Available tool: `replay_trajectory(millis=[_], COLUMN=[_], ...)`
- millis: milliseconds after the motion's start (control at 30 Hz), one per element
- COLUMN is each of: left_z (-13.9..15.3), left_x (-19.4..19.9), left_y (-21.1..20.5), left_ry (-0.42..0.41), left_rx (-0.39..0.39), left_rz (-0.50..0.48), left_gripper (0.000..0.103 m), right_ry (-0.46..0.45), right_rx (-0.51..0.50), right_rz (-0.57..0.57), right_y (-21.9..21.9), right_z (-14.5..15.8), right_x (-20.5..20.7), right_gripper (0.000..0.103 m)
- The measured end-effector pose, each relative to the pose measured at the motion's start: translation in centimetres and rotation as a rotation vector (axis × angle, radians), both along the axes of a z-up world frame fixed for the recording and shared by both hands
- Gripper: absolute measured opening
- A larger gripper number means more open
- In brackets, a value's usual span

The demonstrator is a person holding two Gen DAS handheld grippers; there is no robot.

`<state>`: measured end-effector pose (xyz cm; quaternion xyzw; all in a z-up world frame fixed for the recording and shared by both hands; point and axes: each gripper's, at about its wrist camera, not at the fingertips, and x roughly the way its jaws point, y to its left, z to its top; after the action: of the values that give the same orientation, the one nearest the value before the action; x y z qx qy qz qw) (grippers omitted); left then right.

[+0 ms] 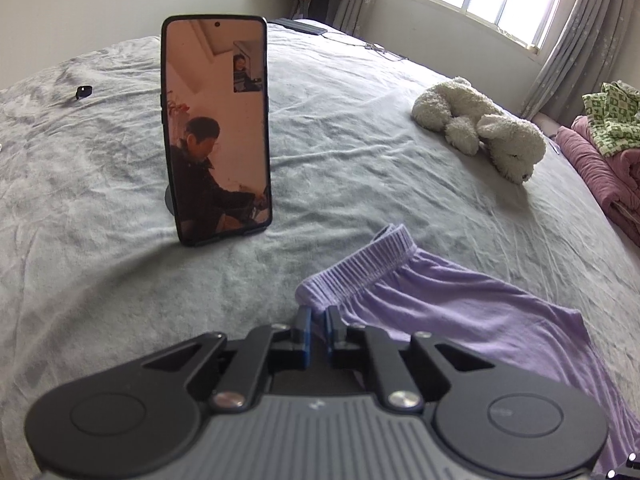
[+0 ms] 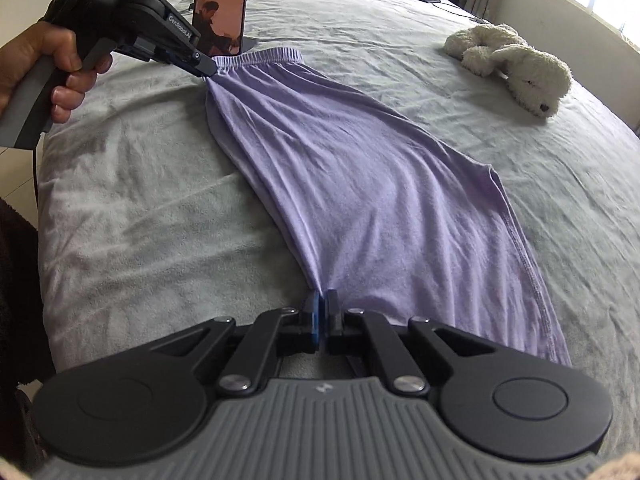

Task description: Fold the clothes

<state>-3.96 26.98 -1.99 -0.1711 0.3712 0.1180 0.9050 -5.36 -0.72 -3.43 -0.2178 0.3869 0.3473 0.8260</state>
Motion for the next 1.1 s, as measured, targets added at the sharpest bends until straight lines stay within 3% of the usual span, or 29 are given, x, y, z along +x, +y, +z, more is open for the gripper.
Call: replay_trajectory(millis=[100, 200, 233, 367, 500, 900, 1100], left_z=[0.4, 1.1, 1.4, 2.3, 2.9, 1.2, 0.6], left_x=[-0.2, -0.4, -0.5, -0.8, -0.6, 2.0, 3.8], left_y=[-0.3, -0.7, -0.8, -1.4, -3.7, -12.8, -16.7], left_ry=[-0.020, -0.055, -0.066, -0.112, -0.138, -0.080, -0.106], left_rx=[-0.001, -0.001, -0.001, 0.000, 0.004, -0.057, -0.047], left_rz=[-0.003, -0.004, -0.004, -0.009, -0.075, -0.292, -0.359], left_gripper=[0.014, 0.033, 0.039, 0.039, 0.039, 0.039, 0.039], right_ry=[0.063, 0.112, 0.116, 0.128, 0.120, 0.105, 0.061], right_rx=[0.069, 0.139, 0.153, 0.207, 0.248, 0.292, 0.336], right_rz=[-0.039, -0.080, -0.093, -0.149, -0.214, -0.429, -0.523], right_y=[-0.6, -1.5, -1.9, -3.2, -5.1, -12.1, -16.8], right_z=[0.5, 1.0, 1.1, 1.7, 2.1, 1.8, 2.7], right_x=[0.5, 0.7, 0.7, 0.5, 0.7, 0.8, -0.2], right_gripper=[0.020, 0.037, 0.037, 0.039, 0.040, 0.043, 0.043])
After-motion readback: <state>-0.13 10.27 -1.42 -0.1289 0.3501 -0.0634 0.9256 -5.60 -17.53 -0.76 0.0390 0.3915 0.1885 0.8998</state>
